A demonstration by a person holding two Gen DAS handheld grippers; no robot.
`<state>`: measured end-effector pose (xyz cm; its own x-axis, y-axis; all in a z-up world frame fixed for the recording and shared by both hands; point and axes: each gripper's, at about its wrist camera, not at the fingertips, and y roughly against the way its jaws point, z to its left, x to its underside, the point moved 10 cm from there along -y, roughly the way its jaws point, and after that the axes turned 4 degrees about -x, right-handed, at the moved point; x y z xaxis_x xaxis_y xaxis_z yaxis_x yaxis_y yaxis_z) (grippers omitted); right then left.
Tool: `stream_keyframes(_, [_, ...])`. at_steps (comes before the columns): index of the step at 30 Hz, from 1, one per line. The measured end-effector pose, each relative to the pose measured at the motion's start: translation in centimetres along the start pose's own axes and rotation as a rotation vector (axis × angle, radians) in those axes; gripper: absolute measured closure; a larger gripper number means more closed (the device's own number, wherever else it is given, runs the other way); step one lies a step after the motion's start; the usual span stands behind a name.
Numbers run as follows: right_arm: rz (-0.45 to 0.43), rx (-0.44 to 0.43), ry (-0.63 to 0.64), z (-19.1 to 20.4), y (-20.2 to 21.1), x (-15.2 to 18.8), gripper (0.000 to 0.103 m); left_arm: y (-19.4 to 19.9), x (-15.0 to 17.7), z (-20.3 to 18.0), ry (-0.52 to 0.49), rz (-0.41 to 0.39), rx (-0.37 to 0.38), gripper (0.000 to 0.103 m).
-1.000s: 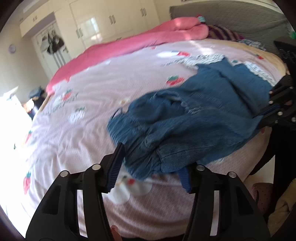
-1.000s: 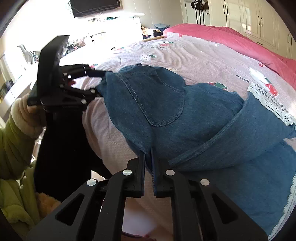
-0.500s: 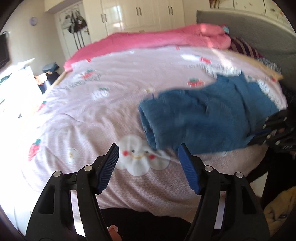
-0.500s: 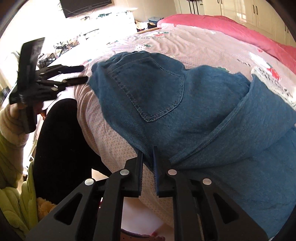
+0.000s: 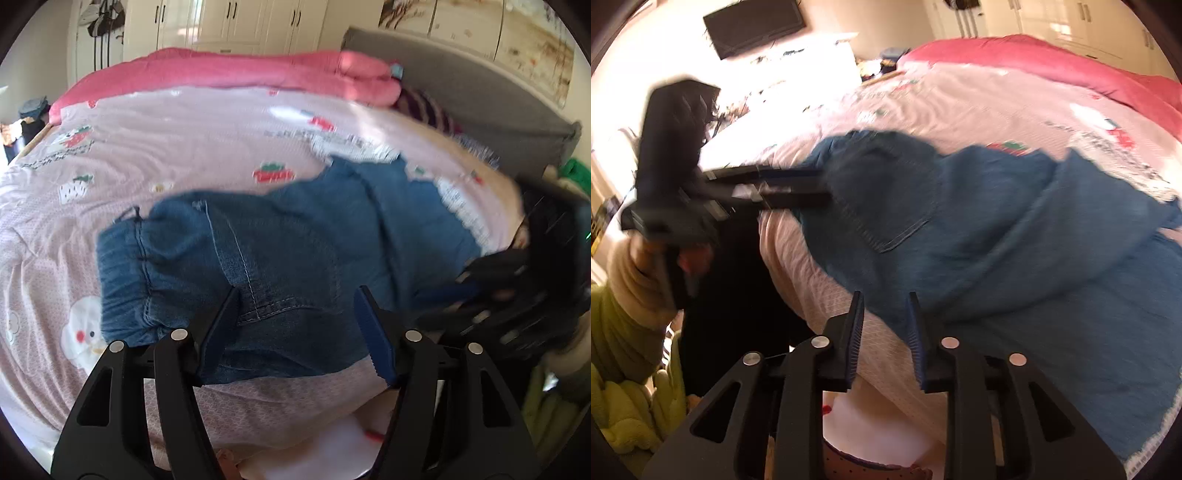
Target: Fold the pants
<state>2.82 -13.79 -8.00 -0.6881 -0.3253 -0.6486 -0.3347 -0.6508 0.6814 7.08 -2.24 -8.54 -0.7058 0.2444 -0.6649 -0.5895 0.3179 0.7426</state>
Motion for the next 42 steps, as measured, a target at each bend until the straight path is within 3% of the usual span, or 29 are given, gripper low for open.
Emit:
stream_keyframes(4, [-0.042, 0.039, -0.04, -1.8, 1.9, -0.3, 0.074, -2.4, 1.8, 1.1, 0.024, 0.08, -0.052, 0.047])
stream_keyframes(11, [-0.045, 0.074, -0.122, -4.1, 2.1, 0.2, 0.068, -3.3, 2.6, 1.2, -0.026, 0.065, -0.109, 0.047])
stream_keyframes(14, [-0.053, 0.079, -0.135, -4.6, 2.4, -0.1, 0.061, -2.5, 2.3, 1.1, -0.024, 0.045, -0.105, 0.046])
stream_keyframes(18, [-0.092, 0.101, -0.164, -6.0, 4.0, -0.5, 0.048, 1.5, 0.2, 0.7, 0.026, -0.052, -0.046, 0.028])
stream_keyframes(24, [-0.132, 0.137, -0.229, -8.4, 5.5, -0.7, 0.033, 4.8, -2.4, -1.7, -0.023, -0.14, -0.033, 0.013])
stream_keyframes(31, [-0.164, 0.219, -0.287, -11.1, 7.7, -0.7, 0.012, 3.6, -3.2, -6.1, -0.083, -0.134, 0.053, 0.01])
stream_keyframes(42, [-0.163, 0.314, -0.294, -14.2, 8.7, -3.3, 0.007, -1.3, -3.1, -10.6, -0.067, -0.043, 0.163, 0.01])
